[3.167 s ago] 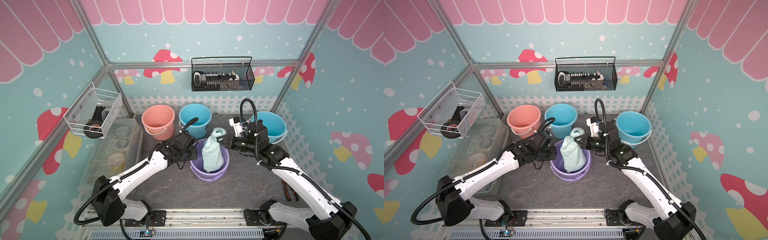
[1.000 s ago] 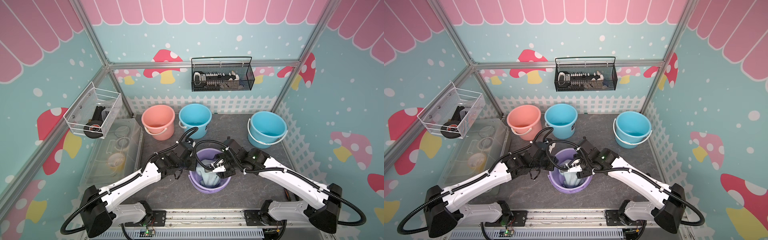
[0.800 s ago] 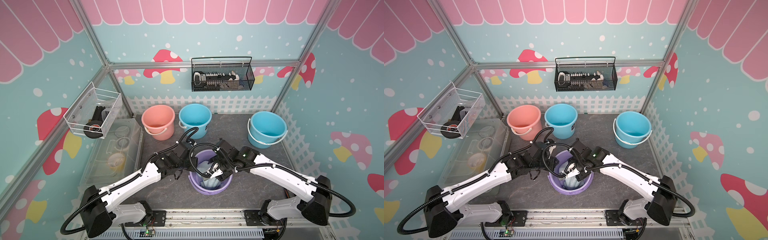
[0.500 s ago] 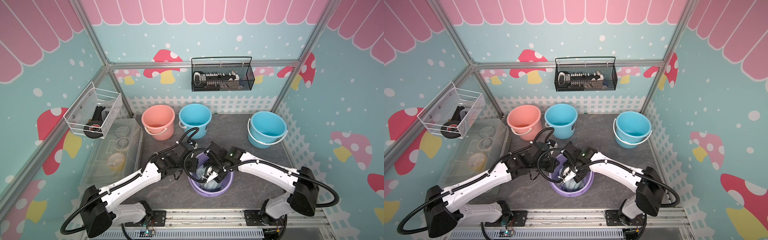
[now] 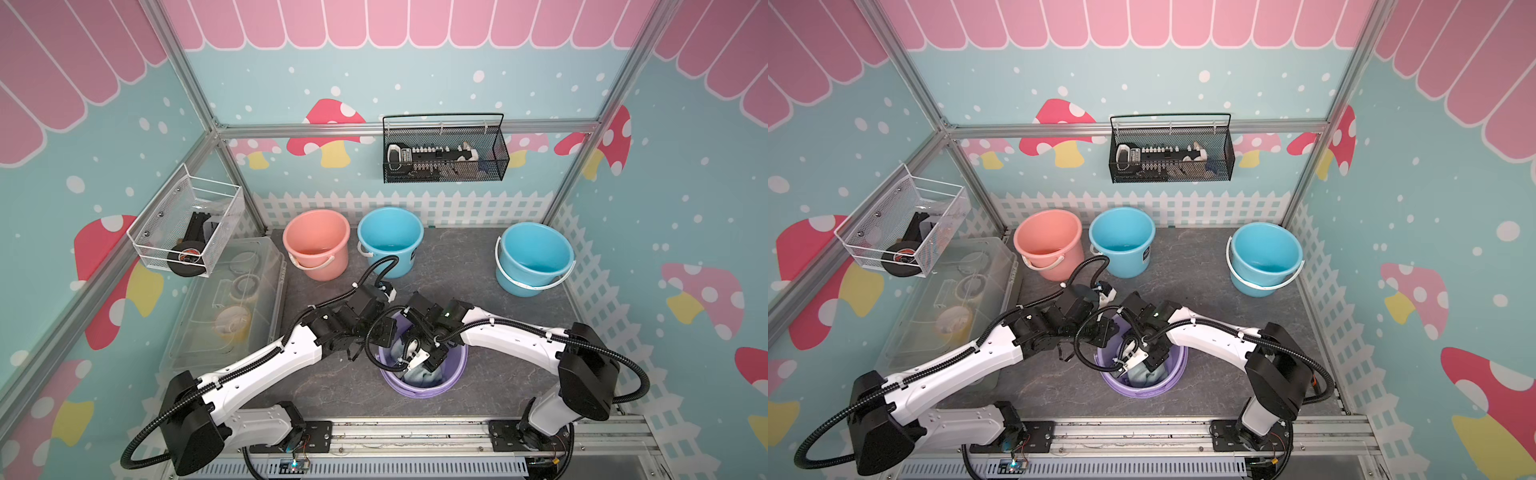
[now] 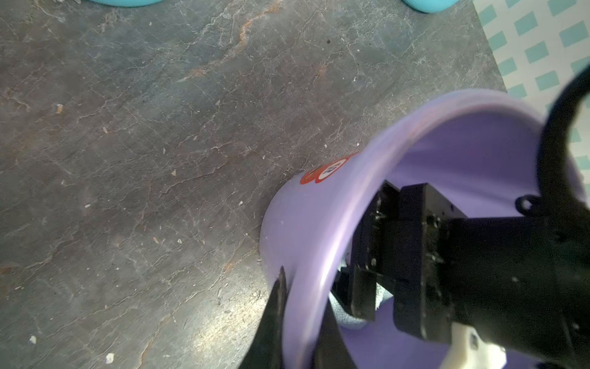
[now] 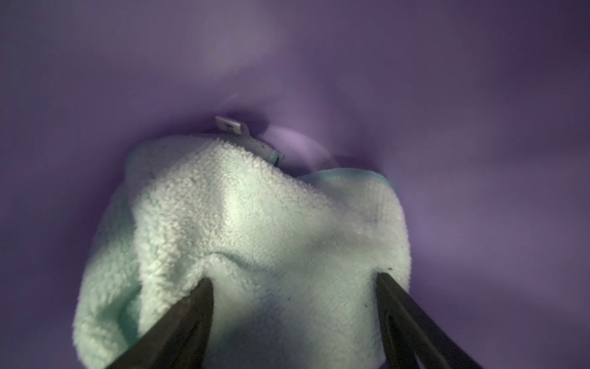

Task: Wipe the inside of the bucket with a cloth
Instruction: Wipe the dirt from the inside of the bucket.

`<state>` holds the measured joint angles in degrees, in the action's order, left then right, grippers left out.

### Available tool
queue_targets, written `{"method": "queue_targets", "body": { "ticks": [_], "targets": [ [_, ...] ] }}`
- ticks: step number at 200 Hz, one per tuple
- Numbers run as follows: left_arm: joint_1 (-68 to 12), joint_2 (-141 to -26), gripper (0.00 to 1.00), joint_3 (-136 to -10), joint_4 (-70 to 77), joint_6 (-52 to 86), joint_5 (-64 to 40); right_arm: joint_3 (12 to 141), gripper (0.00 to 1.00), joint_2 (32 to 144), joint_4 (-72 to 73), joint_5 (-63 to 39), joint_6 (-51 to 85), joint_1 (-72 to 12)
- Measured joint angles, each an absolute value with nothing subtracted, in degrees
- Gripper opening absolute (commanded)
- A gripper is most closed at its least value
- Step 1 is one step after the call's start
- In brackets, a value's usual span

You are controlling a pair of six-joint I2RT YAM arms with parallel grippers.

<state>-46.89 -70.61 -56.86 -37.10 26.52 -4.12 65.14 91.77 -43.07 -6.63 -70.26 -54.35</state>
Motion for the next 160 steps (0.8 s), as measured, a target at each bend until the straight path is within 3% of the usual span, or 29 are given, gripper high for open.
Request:
{"method": "queue_targets", "body": {
  "ticks": [26, 65, 97, 128, 160],
  "targets": [
    [-46.96, -70.61, 0.00, -56.86, -37.50, 26.48, -4.36, 63.83, 0.92, 90.45, -43.31, -6.20, -69.32, -54.83],
    [-47.00, -70.61, 0.00, -56.90, -37.71, 26.28, -4.84, 62.30, 0.86, 89.65, -42.30, -4.86, -69.17, -55.31],
    [-47.00, -70.61, 0.00, -56.93, -38.11, 26.06, -5.06, 62.15, 0.69, 94.11, -40.77, -4.10, -67.66, -55.29],
    [-47.05, -70.61, 0.00, -56.93, -39.24, 25.71, -5.10, 62.06, 0.34, 97.34, -38.70, -4.45, -66.48, -55.31],
    [-47.05, -70.61, 0.00, -56.93, -39.64, 25.71, -4.97, 60.58, 0.20, 96.68, -35.16, -4.03, -65.12, -55.48]
  ]
}}
